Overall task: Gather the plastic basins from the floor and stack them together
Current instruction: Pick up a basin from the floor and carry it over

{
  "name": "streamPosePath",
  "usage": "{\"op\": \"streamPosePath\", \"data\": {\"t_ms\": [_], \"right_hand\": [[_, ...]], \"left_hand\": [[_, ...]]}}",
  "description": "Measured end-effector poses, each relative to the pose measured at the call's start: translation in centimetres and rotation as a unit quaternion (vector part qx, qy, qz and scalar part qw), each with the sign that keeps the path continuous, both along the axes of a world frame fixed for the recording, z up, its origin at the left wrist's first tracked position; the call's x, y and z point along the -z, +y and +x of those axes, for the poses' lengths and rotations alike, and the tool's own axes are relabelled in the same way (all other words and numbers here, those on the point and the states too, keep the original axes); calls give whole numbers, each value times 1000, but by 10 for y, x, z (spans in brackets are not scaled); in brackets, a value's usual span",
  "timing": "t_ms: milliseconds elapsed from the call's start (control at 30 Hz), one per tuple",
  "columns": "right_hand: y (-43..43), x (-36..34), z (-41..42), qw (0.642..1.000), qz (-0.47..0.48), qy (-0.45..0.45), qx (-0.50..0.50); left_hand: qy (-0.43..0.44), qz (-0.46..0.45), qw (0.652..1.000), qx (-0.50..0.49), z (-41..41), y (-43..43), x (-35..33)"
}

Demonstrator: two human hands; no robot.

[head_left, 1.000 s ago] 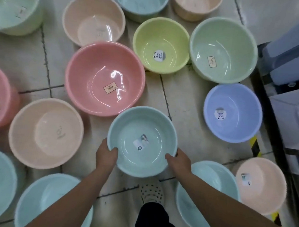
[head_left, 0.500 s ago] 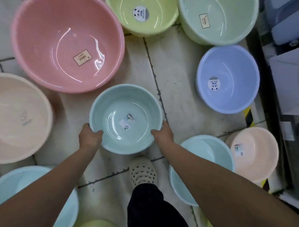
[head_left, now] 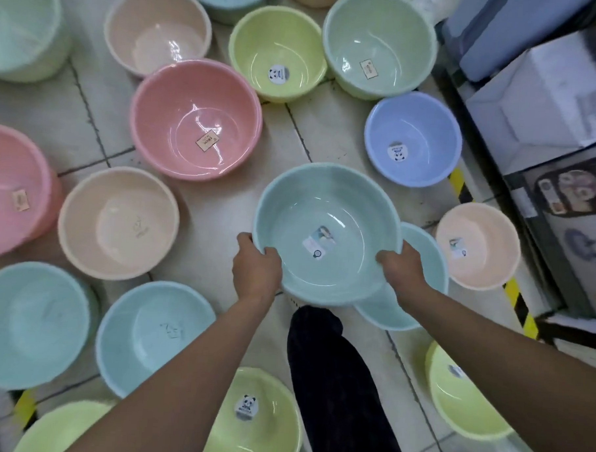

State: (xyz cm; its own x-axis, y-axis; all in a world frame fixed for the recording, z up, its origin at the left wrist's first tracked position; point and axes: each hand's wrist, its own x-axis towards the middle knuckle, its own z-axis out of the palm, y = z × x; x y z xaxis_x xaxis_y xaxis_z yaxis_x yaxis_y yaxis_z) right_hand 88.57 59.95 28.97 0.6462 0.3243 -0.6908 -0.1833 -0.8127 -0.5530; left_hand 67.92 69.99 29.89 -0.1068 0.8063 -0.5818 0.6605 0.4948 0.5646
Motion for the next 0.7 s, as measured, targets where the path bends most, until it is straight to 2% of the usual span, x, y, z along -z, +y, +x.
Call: {"op": "streamPosePath", "data": {"t_ms": [200,400,567,700], "right_hand": [[-125,-37,-7,997,37,-19,60],[-211,-49,35,990,54,-33,124],[-253,-22,115,982,83,-52,160],[-267,29,186,961,110,-71,243]], "left_hand": [[-32,36,996,81,0,-89,-36],[-72,58,988,127,59,-151,-40],[-118,15,983,141,137,-174,-2],[-162,-1,973,166,211,-186,53]]}}
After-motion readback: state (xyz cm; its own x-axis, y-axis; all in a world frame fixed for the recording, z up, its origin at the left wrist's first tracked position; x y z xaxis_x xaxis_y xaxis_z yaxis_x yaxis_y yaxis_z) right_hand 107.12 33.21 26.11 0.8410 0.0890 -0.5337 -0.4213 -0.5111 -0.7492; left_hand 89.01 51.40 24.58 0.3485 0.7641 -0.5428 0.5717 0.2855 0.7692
